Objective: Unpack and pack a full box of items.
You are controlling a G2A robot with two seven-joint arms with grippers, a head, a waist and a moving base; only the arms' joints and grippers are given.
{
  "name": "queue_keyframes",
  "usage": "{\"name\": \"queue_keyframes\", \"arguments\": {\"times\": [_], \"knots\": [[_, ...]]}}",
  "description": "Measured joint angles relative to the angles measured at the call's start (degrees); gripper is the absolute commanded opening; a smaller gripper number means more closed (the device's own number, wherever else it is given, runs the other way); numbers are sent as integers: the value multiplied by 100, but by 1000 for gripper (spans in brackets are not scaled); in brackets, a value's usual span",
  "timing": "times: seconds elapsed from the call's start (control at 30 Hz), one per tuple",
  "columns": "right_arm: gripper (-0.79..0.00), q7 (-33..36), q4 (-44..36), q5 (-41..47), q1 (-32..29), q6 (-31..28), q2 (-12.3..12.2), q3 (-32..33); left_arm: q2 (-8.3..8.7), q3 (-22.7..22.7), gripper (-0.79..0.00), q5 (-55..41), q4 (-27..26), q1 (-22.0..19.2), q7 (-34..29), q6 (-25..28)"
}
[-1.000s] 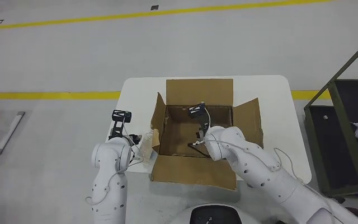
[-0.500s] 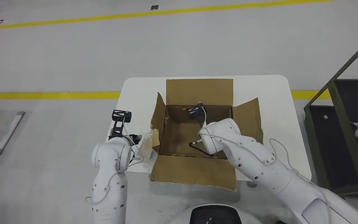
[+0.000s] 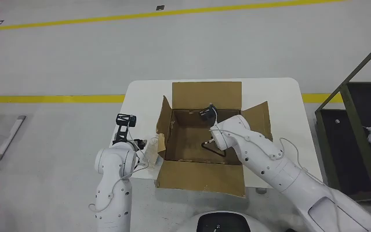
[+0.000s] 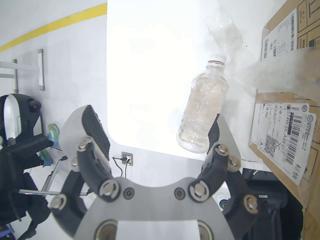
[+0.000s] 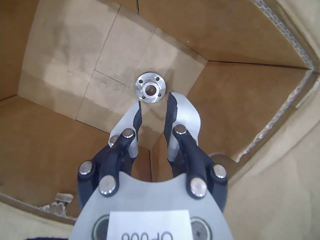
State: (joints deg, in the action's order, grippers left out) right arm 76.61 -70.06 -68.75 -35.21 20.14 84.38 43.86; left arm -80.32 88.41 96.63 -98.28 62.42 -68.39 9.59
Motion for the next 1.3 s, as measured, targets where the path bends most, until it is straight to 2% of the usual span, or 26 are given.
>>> {"name": "queue_keyframes", "arguments": {"times": [0.03,0.07,0.1,0.13,0.2,0.27,0.33,0.37,0.43,0.93,1.3], "knots": [[-271,43,150,0,69,-29,42,-71,0,0,0,0,0,0,0,0],[-271,78,265,4,119,-36,76,-128,0,0,0,0,0,0,0,0],[-299,107,380,16,164,-40,113,-188,0,0,0,0,0,0,0,0],[-360,103,533,42,215,-23,164,-258,0,0,0,0,0,0,0,0],[-394,34,762,102,273,24,239,-339,0,0,0,0,0,0,0,0],[-397,-51,1033,176,344,34,324,-419,0,0,0,0,0,0,0,0],[-363,-149,1281,241,411,60,403,-473,0,0,0,0,0,0,0,0],[-394,-187,1382,271,439,72,435,-490,0,0,0,0,0,0,0,0],[-403,-284,1607,336,500,83,505,-520,0,0,0,0,0,0,0,0],[-413,-1090,2740,615,726,18,913,-641,0,0,0,0,0,0,0,0],[-428,-1344,3302,703,841,-75,1136,-665,0,0,0,0,0,0,0,0]]}}
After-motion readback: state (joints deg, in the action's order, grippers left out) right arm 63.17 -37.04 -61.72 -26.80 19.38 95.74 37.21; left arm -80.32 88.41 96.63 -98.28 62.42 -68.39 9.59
